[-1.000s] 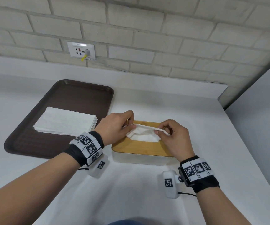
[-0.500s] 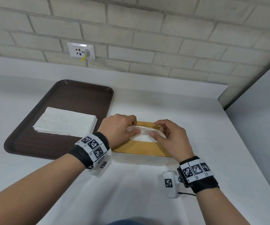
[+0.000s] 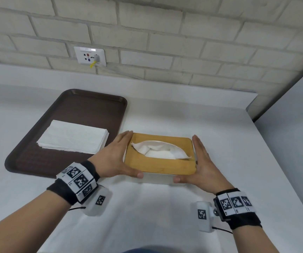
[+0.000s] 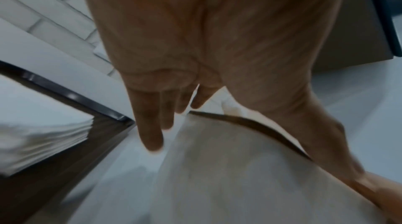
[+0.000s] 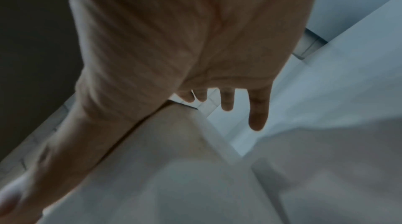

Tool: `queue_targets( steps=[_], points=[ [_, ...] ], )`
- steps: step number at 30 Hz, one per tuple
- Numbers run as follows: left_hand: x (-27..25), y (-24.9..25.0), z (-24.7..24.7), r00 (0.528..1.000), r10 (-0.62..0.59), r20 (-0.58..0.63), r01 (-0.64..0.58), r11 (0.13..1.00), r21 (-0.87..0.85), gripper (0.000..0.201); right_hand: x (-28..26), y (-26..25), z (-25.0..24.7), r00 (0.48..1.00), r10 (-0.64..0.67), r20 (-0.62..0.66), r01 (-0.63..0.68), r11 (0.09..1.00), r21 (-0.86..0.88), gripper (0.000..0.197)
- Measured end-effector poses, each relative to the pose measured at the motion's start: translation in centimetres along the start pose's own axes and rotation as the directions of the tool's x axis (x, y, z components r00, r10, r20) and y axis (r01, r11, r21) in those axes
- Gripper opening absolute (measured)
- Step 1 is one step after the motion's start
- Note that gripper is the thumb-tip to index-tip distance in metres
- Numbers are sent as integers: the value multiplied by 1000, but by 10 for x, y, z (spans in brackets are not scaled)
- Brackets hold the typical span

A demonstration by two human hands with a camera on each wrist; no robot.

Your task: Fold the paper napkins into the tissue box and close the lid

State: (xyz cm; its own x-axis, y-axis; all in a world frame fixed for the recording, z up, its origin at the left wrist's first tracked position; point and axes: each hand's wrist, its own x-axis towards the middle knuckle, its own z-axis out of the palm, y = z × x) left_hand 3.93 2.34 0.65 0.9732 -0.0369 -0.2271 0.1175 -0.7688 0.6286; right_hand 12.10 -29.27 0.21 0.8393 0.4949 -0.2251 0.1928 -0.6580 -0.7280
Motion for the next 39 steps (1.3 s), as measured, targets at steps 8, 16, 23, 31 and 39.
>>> queue_targets(
  steps=[8, 16, 23, 31, 39],
  points=[
    [-2, -4, 17, 999, 9, -47, -16, 988, -154, 145, -11, 1, 2, 999, -43, -16, 44, 999, 32, 129],
    [40, 7, 19, 999, 21, -48, -32, 973, -229, 144, 6, 12, -10, 993, 15, -114, -3, 994, 107, 127],
    [136, 27, -3, 997, 5, -71, -19, 979, -203, 138, 89, 24, -60, 992, 18, -124, -8, 996, 86, 115],
    [219, 30, -27, 996, -46, -80, 31, 983, -180, 142, 171, 30, -104, 996, -26, -90, 31, 998, 52, 104],
    [210, 21, -33, 997, -71, -23, 61, 948, -314, 170, 170, 42, -106, 995, 33, -98, -12, 979, 202, 144]
  ],
)
